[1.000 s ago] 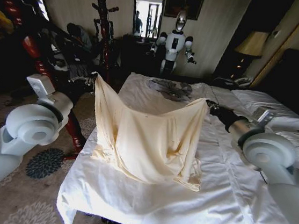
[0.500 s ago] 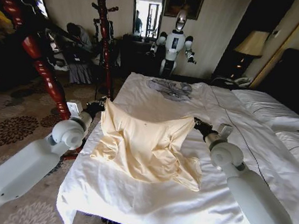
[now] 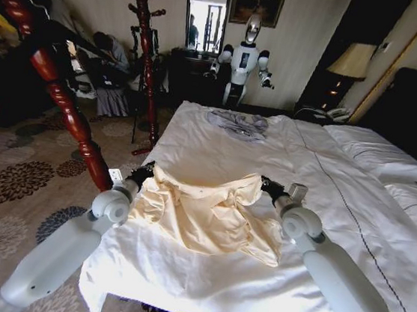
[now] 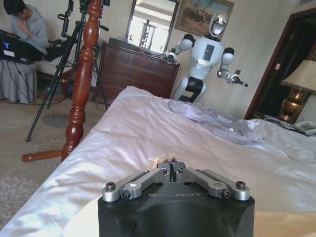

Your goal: Pick up the clothes from the bed and hang them on the clothes hanger.

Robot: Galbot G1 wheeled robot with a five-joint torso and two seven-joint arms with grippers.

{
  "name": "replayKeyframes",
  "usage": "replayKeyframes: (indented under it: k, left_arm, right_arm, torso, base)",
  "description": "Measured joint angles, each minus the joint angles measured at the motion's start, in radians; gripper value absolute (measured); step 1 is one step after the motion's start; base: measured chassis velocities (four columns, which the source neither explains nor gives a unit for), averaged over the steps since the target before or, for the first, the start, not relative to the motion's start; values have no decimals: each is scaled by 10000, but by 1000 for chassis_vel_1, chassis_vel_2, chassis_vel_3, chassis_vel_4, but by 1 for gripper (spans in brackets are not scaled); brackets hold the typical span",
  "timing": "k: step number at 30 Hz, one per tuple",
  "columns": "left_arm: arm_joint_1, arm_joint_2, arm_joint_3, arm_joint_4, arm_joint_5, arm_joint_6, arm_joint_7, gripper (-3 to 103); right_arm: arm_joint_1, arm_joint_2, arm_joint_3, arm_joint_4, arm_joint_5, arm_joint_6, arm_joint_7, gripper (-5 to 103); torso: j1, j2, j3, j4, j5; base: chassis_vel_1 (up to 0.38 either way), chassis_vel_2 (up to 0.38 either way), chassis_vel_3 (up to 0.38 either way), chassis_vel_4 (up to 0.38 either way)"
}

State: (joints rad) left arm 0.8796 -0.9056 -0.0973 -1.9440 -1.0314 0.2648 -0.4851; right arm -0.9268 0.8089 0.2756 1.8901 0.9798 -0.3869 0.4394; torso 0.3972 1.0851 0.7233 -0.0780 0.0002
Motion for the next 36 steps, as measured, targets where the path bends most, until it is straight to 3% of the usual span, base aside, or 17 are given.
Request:
replayKeyframes:
  k: [6, 11, 15, 21, 24, 27, 29, 33, 36]
  left_arm:
    - [-362, -396, 100, 848, -153, -45, 90, 0]
    - [-915, -907, 212, 2010, -281, -131, 351, 0]
    - [-1675, -1533, 249, 3600, -289, -267, 548, 0]
    - [-2197, -1798, 344, 4506, -354, -184, 755, 0]
    - [-2332, -1781, 337, 4688, -418, 146, 689, 16]
    - [-2335, -1658, 258, 4711, -1118, 452, 548, 22]
    - [-2280, -1603, 171, 4664, -1570, 618, 435, 32]
    - [-2009, -1387, 29, 4276, -2198, 632, 535, 43]
    - [-1775, -1250, -143, 3789, -2583, 511, 548, 59]
  right_arm:
    - [-71, 126, -36, -1, -111, 35, -34, 0]
    - [3, 183, -267, -7, -139, 39, -34, 0]
    - [51, 149, -343, 3, -129, 40, -34, 0]
    - [69, 128, -352, 4, -119, 40, -30, 0]
    - [85, 137, -352, 8, -110, 40, -27, 0]
    - [95, 140, -349, -16, -116, 53, -32, 0]
    - [98, 149, -349, -51, -134, 77, -50, 0]
    - [90, 173, -360, -72, -193, 117, -94, 0]
    - [51, 177, -373, -68, -245, 130, -110, 0]
  torso:
    - [0, 0, 0, 2, 0]
    - [0, 0, 1, 2, 0]
    - [1, -1, 2, 1, -3]
    - [1, -1, 2, -1, -2]
    - [1, 0, 1, 2, -2]
    - [2, -1, 1, 2, -1]
    - [1, 0, 2, 3, -1]
    - [1, 0, 1, 3, -2]
    - [1, 0, 1, 2, -3]
  base:
    - [0, 0, 0, 0]
    - [0, 0, 0, 0]
    - [0, 0, 0, 0]
    - [0, 0, 0, 0]
    - [0, 0, 0, 0]
    - [0, 0, 0, 0]
    - [0, 0, 0, 0]
    - [0, 0, 0, 0]
    - [0, 0, 0, 0]
